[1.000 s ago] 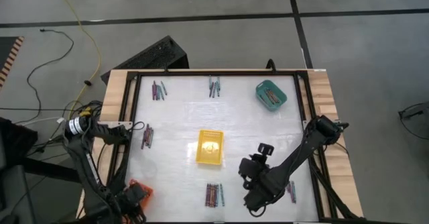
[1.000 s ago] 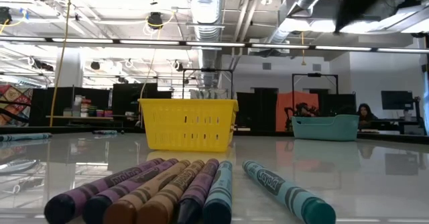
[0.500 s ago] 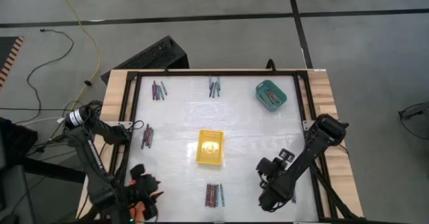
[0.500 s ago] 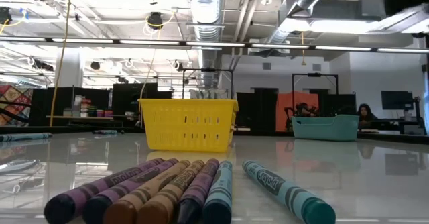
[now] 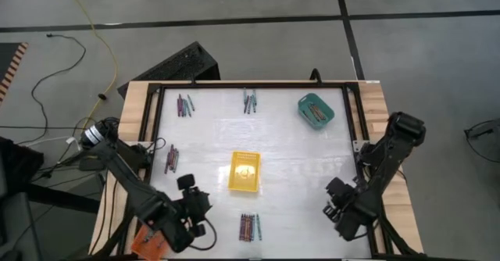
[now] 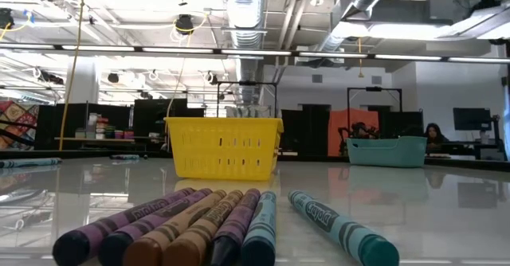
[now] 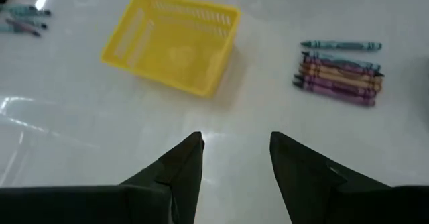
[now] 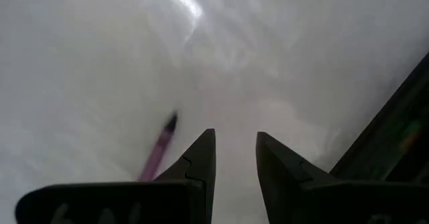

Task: Sort crayons
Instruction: Put the light blue crayon into the orange basket

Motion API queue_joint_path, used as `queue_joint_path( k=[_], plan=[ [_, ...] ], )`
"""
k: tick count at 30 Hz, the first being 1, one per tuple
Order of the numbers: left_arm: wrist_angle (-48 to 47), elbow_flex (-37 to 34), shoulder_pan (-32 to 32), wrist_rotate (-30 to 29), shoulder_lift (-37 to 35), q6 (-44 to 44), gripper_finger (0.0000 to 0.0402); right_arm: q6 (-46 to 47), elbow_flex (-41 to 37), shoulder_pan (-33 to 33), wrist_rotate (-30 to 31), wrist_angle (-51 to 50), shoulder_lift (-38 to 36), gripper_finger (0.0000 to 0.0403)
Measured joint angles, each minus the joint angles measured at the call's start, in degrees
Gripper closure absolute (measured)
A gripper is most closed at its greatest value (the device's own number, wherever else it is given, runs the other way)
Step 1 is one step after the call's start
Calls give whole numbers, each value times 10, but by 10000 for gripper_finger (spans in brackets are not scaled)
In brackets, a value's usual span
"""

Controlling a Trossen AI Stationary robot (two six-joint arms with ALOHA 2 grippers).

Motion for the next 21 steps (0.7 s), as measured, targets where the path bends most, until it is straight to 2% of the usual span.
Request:
queue_joint_path(
  k=[8, 15, 21],
  plan=[
    [22, 0, 42, 13, 0, 71, 237, 87, -17, 57, -62, 62, 7, 300],
    [42, 0, 72, 26, 0, 125, 237, 110, -18, 73, -62, 143, 48, 300],
    [63, 0, 86, 45, 0, 159, 237, 117, -17, 73, -61, 168, 80, 300]
  ],
)
